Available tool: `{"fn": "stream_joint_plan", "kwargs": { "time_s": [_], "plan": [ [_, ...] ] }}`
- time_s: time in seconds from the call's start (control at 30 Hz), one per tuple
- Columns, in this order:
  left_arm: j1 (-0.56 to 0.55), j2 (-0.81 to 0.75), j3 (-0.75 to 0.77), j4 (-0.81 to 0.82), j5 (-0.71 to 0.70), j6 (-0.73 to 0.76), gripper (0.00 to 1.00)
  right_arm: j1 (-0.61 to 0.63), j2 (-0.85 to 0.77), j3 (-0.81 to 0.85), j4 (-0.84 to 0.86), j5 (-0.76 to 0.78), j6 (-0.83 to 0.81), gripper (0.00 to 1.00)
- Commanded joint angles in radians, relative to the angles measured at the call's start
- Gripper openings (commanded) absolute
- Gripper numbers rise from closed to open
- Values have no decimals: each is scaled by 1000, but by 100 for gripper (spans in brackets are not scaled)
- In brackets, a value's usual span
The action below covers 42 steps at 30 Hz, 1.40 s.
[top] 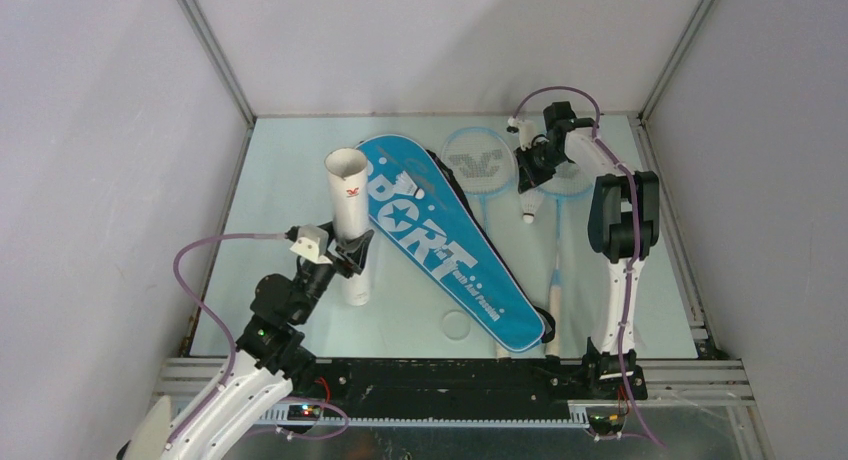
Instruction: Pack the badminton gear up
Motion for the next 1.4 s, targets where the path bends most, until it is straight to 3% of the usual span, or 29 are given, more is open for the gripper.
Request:
{"fn": "stream_joint_plan", "kwargs": {
  "time_s": [0.0, 0.27, 0.47, 0.57, 0.73, 0.83, 1.03, 1.37],
  "plan": [
    [-1, 0, -6, 73, -2, 10, 41, 13, -153, -28, 23, 3, 26, 0],
    [-1, 28, 8, 86, 42, 23, 41, 113, -532, -219, 254, 106, 80, 0],
    [-1, 89, 31, 80, 205, 70, 41, 308, -867, -426, 627, 125, 155, 0],
    [-1, 124, 51, 76, 289, 97, 40, 404, -977, -451, 787, 84, 207, 0],
    [-1, 175, 91, 37, 378, 131, 40, 512, -1048, -478, 1013, -111, 306, 0],
    [-1, 178, 97, 36, 419, 140, 40, 576, -1062, -479, 1044, -191, 322, 0],
    [-1, 152, 75, 83, 450, 137, 41, 657, -1061, -479, 1007, -202, 298, 0],
    [-1, 135, 61, 102, 466, 143, 41, 688, -1019, -478, 954, -208, 305, 0]
  ]
}}
